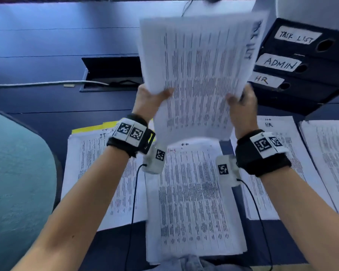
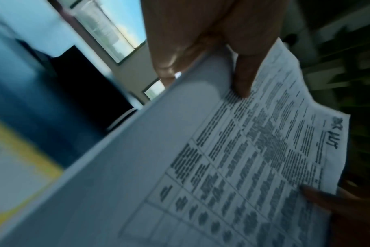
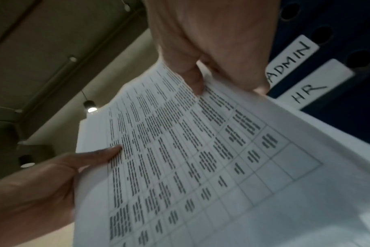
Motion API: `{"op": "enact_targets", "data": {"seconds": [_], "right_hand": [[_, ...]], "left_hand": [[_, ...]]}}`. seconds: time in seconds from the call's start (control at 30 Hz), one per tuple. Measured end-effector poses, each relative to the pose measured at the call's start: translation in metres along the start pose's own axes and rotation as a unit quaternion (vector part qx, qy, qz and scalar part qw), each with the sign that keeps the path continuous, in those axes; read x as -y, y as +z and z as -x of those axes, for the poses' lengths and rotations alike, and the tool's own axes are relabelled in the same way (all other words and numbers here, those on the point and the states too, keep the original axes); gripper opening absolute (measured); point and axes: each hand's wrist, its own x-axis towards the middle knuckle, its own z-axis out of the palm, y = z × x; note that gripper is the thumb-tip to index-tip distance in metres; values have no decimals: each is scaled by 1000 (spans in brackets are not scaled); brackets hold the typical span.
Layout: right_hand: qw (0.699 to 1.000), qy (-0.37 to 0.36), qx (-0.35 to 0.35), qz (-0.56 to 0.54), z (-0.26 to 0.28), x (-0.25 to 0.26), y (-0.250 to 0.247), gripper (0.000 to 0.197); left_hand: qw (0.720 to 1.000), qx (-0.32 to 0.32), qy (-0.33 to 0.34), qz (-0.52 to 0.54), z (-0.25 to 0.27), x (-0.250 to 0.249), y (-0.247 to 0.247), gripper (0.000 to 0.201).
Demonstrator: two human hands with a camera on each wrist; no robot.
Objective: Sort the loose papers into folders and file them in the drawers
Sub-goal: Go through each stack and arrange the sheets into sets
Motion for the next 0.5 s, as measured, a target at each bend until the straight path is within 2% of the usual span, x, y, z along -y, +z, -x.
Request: {"op": "enact_targets", "data": {"seconds": [0.07, 0.13, 0.2, 0.33, 0.4, 0.43, 0.5], "right_hand": [[997, -57, -53, -25, -14, 14, 1, 11], [990, -98, -81, -61, -24, 19, 2, 20], [988, -89, -88, -88, -28, 14, 5, 30], [993, 19, -78, -84, -33, -21, 9, 52], [995, 42, -75, -55, -38, -36, 10, 37], [996, 49, -70, -38, -41, -41, 10, 36], [996, 58, -60, -9, -51, -46, 9, 48]], "left_hand": [[997, -41, 53, -27, -17, -17, 10, 17], [995, -41, 95, -14, -28, -29, 20, 19], [995, -35, 98, -7, -38, -28, 28, 25], [1000, 21, 19, -3, -45, 6, 37, 23], [998, 39, -45, -36, -51, 28, 38, 23], [995, 51, -70, -54, -55, 37, 40, 22], [989, 65, -91, -94, -64, 50, 42, 17]]}}
